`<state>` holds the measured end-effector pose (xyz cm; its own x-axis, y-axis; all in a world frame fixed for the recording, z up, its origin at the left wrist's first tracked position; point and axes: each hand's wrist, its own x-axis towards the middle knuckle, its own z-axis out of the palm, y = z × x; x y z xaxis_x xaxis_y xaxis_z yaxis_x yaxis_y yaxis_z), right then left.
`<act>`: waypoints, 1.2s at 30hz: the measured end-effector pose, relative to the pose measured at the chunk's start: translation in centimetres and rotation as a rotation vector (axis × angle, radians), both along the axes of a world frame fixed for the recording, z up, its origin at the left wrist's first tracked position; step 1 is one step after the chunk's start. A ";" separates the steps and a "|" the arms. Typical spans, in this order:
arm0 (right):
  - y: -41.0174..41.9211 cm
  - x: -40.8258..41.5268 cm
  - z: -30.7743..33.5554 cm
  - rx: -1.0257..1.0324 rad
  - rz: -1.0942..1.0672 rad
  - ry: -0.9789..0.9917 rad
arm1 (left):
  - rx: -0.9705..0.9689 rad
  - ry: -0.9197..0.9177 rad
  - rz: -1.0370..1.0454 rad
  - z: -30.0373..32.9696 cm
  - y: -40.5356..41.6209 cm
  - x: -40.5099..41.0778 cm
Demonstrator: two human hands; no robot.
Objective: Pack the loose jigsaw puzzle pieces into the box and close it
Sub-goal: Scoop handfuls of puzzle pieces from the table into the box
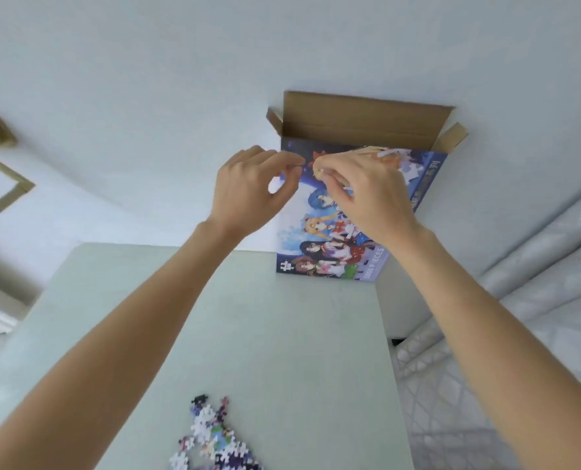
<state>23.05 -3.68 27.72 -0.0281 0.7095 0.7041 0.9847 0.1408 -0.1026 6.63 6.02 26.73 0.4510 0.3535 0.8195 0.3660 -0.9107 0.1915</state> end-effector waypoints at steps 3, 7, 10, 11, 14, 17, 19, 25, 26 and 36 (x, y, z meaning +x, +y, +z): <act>-3.1 -4.7 -5.5 -0.164 0.016 0.203 | -0.371 0.029 0.057 -4.8 -4.8 -5.3; -7.3 -11.0 -14.2 -0.656 0.048 0.349 | -0.816 0.270 0.199 -13.0 -9.8 -13.0; -10.1 -14.7 -19.1 -0.972 0.081 0.358 | -1.039 0.483 0.288 -18.2 -12.2 -18.0; -11.1 -16.3 -20.4 -1.065 0.088 0.351 | -1.091 0.571 0.318 -19.7 -13.1 -19.8; -14.2 -19.5 -23.2 -1.261 -0.009 0.346 | -1.246 0.880 0.331 -22.6 -14.9 -23.0; -18.0 -21.7 -25.0 -1.387 -0.233 0.433 | -1.311 1.109 0.323 -24.0 -16.7 -24.7; -20.0 -23.1 -25.8 -1.416 -0.316 0.479 | -1.297 1.145 0.305 -24.7 -18.4 -25.2; -21.1 -28.0 -26.9 -1.224 -0.280 0.497 | -1.194 1.038 0.232 -26.3 -23.4 -25.2; -20.9 -28.5 -27.0 -1.225 -0.255 0.482 | -1.177 1.023 0.228 -26.5 -24.0 -25.1; -19.6 -28.9 -27.5 -1.203 -0.146 0.404 | -1.227 0.849 0.227 -26.8 -24.6 -25.3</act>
